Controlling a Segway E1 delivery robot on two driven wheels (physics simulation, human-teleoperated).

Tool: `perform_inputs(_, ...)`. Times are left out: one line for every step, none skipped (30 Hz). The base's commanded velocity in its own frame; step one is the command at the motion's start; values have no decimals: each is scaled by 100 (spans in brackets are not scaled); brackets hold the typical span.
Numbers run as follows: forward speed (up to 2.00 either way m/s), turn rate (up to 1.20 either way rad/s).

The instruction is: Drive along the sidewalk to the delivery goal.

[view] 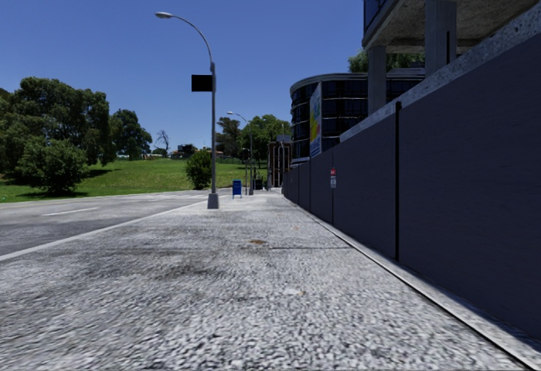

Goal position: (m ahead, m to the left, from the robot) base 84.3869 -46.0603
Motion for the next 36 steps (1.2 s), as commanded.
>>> perform_inputs(200,0)
perform_inputs(200,0)
perform_inputs(200,0)
perform_inputs(200,0)
perform_inputs(200,0)
perform_inputs(200,0)
perform_inputs(200,0)
perform_inputs(200,0)
perform_inputs(200,0)
perform_inputs(200,0)
perform_inputs(200,0)
perform_inputs(200,0)
perform_inputs(200,0)
perform_inputs(200,0)
perform_inputs(200,0)
perform_inputs(200,0)
perform_inputs(200,0)
perform_inputs(200,0)
perform_inputs(200,0)
perform_inputs(200,0)
perform_inputs(200,0)
perform_inputs(200,0)
perform_inputs(200,0)
perform_inputs(200,0)
perform_inputs(200,0)
perform_inputs(200,0)
perform_inputs(200,0)
perform_inputs(200,0)
perform_inputs(200,0)
perform_inputs(200,6)
perform_inputs(200,8)
perform_inputs(200,8)
perform_inputs(200,13)
perform_inputs(200,15)
perform_inputs(200,16)
perform_inputs(200,16)
